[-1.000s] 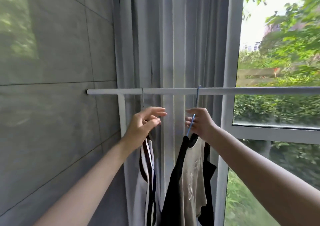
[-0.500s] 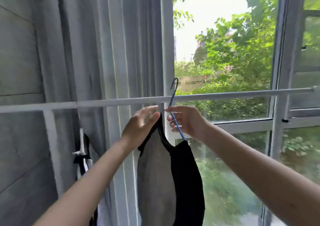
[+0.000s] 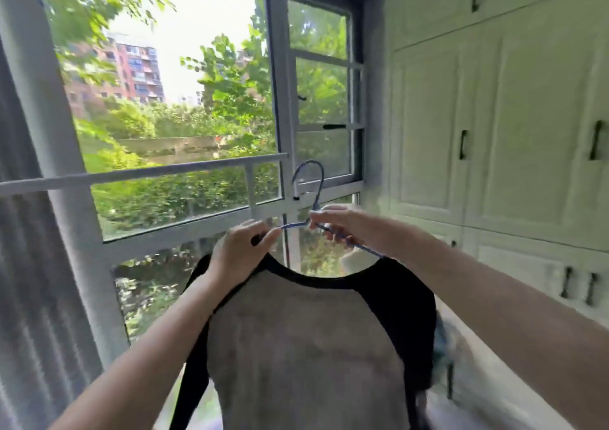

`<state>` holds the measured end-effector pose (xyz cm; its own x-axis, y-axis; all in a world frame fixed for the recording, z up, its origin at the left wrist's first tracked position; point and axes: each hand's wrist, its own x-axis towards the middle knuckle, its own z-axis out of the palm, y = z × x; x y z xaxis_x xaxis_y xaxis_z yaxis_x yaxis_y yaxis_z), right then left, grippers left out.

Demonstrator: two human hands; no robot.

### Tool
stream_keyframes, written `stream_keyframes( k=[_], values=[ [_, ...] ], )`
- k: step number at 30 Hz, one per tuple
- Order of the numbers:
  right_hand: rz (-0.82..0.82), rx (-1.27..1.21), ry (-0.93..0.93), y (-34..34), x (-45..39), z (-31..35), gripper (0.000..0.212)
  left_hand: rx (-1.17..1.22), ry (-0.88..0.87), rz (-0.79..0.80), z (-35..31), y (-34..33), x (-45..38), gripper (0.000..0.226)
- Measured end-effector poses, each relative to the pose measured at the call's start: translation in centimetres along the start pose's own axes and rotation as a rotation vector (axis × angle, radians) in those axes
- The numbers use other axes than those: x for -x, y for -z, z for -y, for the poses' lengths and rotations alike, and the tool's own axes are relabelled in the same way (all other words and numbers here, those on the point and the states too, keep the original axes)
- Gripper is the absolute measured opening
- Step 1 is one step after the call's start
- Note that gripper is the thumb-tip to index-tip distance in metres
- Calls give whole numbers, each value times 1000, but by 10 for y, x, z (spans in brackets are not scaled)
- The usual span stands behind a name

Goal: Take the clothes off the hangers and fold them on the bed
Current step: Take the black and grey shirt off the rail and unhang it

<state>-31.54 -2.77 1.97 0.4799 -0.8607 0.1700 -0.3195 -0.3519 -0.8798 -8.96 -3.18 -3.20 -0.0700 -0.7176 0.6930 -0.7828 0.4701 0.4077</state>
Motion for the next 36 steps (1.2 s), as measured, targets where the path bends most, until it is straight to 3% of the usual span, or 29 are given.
stream_keyframes(
  k=[7, 15, 20, 28, 32, 36],
  values=[
    [-457, 340, -140, 166, 167, -47, 38, 313, -87, 89, -193, -168, -9, 45],
    [-973, 638, -363, 310, 387, -66, 44, 687, -358, 347, -460, -312, 5, 45],
    [-1246, 738, -553, 369, 534, -67, 41, 926, -532, 487, -626, -376, 48, 44],
    [-1538, 869, -910, 426, 760, -66, 42, 1267, -722, 727, -869, -462, 156, 48],
    [-1657, 927, -1064, 445, 857, -56, 47, 1411, -807, 834, -980, -473, 209, 56],
    [-1740, 997, -1210, 448, 948, -40, 48, 1528, -907, 956, -1075, -464, 265, 47]
  ],
)
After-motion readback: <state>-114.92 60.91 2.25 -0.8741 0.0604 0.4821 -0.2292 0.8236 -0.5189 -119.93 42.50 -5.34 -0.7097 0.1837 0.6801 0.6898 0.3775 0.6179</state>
